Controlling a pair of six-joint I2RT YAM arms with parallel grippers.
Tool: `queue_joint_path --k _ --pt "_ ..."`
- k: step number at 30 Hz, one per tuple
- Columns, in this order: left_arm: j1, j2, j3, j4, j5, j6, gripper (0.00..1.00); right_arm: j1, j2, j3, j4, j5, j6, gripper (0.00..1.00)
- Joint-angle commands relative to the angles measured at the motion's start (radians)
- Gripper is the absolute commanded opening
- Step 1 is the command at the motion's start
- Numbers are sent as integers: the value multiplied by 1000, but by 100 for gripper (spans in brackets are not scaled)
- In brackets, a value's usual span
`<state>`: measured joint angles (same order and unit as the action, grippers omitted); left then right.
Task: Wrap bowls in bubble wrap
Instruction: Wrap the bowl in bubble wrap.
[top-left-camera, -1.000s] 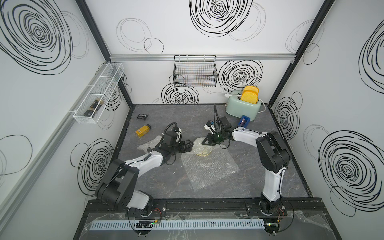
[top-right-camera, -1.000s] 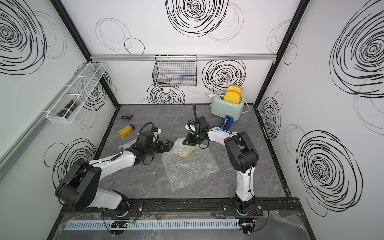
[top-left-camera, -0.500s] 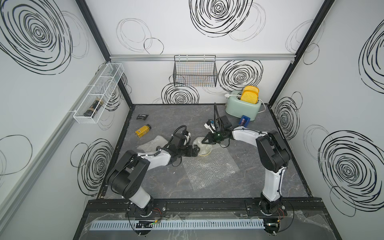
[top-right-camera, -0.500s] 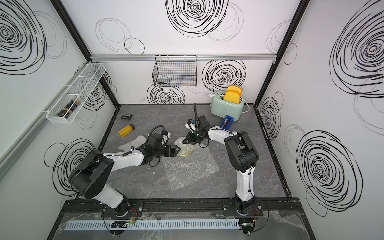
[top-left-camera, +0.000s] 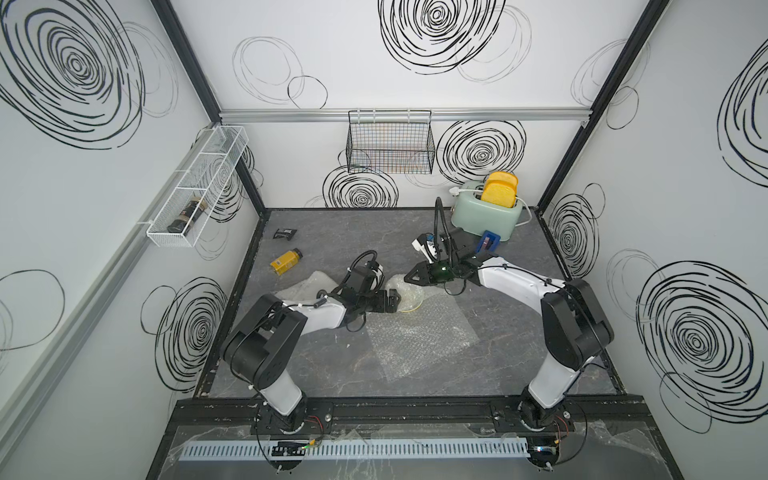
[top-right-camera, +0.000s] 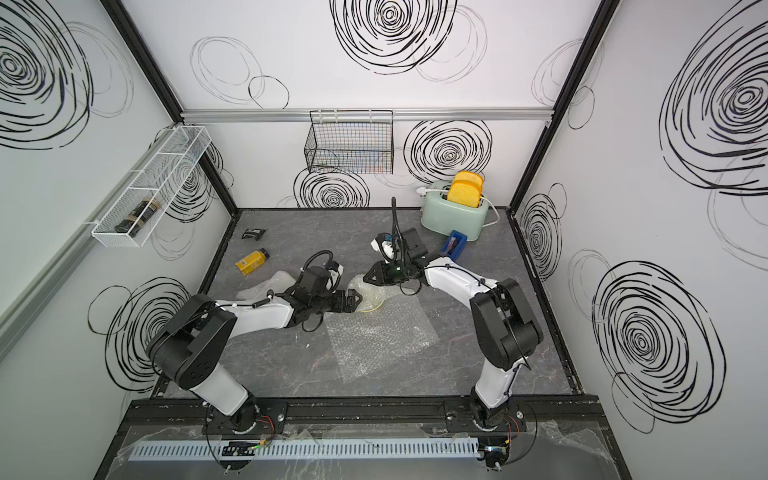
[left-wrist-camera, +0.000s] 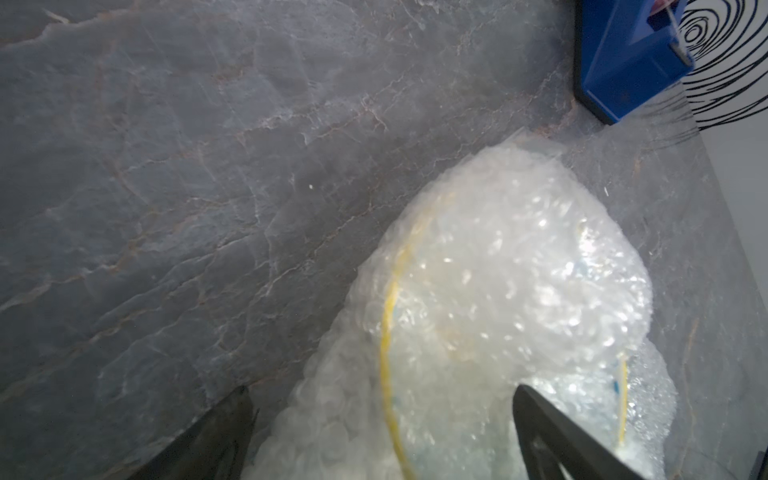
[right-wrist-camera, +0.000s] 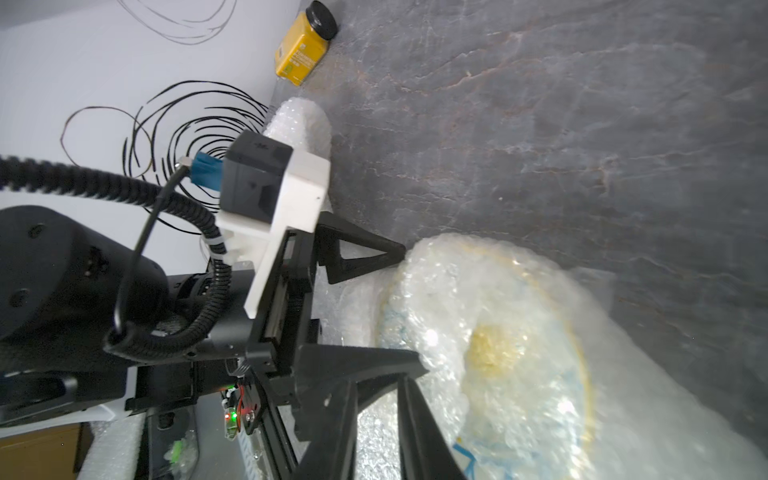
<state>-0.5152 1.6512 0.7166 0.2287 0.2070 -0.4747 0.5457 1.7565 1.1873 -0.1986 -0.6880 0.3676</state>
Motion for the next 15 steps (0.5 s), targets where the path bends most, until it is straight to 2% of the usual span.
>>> queue_joint_path --k 1,9,15 --pt "-5 7 30 16 -6 1 100 20 62 15 0 4 13 12" --pt "12 -46 20 6 4 -13 98 20 205 69 -41 91 10 6" --pt "67 -62 29 21 47 -15 97 0 228 51 -17 81 11 5"
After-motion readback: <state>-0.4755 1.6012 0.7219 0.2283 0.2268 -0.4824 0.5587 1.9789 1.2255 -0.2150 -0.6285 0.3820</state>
